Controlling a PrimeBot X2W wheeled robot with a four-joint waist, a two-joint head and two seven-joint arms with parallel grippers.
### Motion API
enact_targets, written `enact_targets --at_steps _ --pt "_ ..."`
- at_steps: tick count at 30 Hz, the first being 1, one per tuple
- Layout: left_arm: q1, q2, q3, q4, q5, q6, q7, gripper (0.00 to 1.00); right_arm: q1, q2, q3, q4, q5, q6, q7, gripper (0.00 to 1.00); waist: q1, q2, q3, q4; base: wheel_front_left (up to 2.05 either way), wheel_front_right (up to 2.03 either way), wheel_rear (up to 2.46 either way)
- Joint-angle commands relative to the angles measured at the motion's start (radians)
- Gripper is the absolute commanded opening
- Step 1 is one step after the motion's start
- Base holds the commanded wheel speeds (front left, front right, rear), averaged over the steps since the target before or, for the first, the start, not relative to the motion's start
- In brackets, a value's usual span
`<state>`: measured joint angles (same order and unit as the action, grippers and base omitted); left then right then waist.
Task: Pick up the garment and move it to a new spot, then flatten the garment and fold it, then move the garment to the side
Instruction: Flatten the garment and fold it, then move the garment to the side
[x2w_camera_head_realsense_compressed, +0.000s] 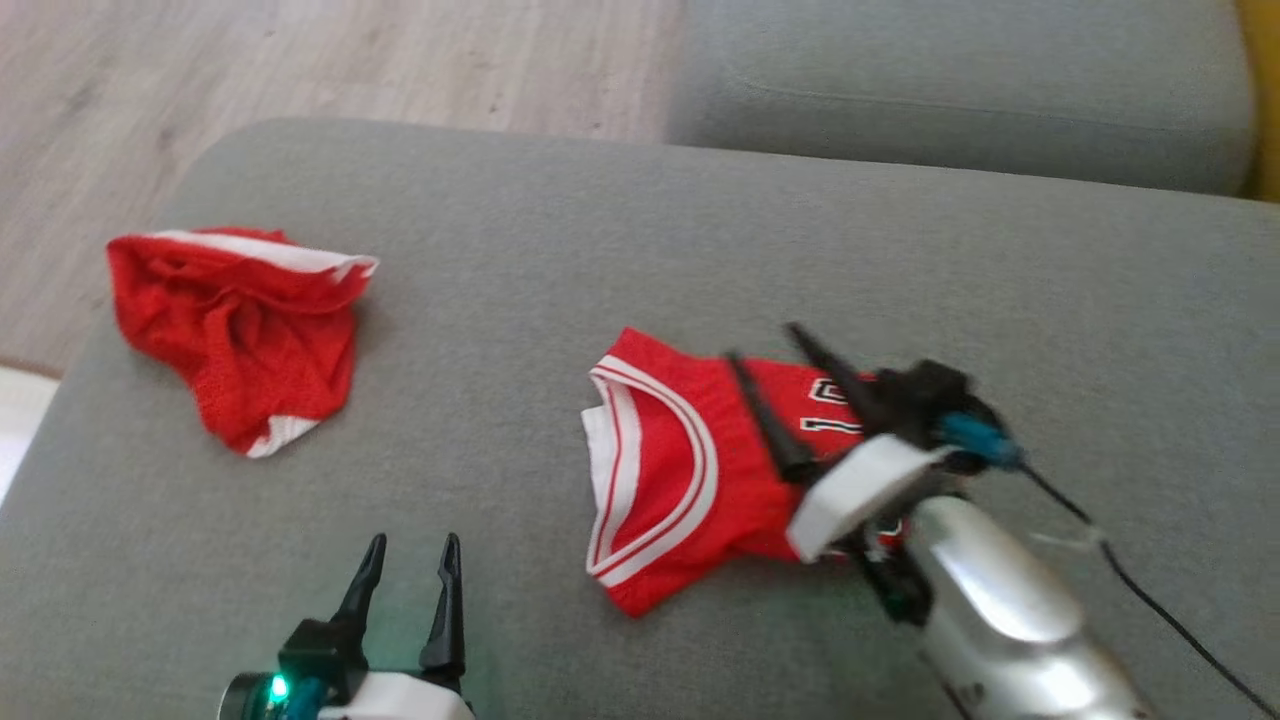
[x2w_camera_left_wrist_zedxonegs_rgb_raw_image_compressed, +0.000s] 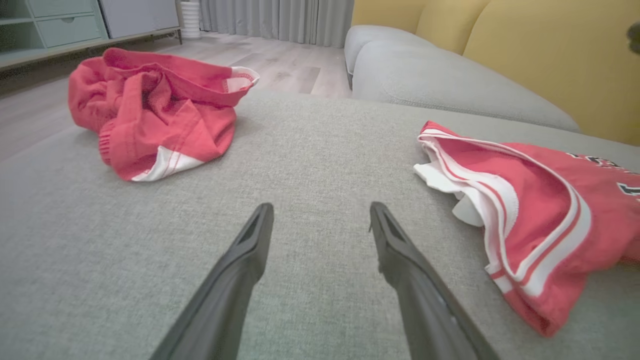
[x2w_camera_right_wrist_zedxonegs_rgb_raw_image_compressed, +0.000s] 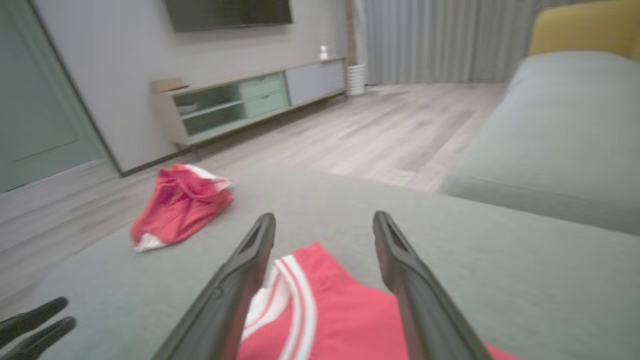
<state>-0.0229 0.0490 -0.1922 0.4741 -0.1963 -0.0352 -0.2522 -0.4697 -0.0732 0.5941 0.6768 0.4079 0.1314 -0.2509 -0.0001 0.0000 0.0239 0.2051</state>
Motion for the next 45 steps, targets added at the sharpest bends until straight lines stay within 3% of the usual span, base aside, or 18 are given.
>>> enact_targets --at_steps 1,10,15,28,34,45 --pt "-0.051 0.001 0.044 -0.039 0.005 0.007 -0.010 1.00 0.056 0.010 -0.086 -0.038 -0.066 -0.001 -0.011 1.00 0.0001 0.0000 -0.012 -0.037 0.00 0.00 0.00" --pt "-0.047 0.001 0.073 -0.070 0.044 0.026 -0.010 1.00 0.203 0.016 -0.389 -0.085 -0.247 -0.001 -0.011 1.00 0.0001 0.0000 -0.023 -0.114 0.00 0.00 0.00" --pt "-0.022 0.001 0.087 -0.082 0.043 0.037 -0.010 1.00 0.261 0.021 -0.472 -0.095 -0.289 -0.001 -0.011 1.00 0.0001 0.0000 -0.033 -0.151 0.00 0.00 0.00" --pt "0.001 0.001 0.081 -0.095 0.048 0.033 -0.010 1.00 0.298 0.023 -0.445 -0.092 -0.253 -0.001 -0.011 1.00 0.0001 0.0000 -0.038 -0.156 0.00 0.00 0.00" --pt "-0.028 0.001 0.059 -0.095 0.050 0.025 -0.010 1.00 0.219 0.023 -0.353 -0.040 -0.208 -0.001 -0.011 1.00 0.0001 0.0000 0.005 -0.141 0.00 0.00 0.00" --pt "-0.074 0.001 -0.020 -0.086 0.038 0.022 -0.010 1.00 0.036 0.023 -0.259 0.261 -0.202 -0.001 0.048 1.00 0.0001 0.0000 0.090 -0.070 0.00 0.00 0.00"
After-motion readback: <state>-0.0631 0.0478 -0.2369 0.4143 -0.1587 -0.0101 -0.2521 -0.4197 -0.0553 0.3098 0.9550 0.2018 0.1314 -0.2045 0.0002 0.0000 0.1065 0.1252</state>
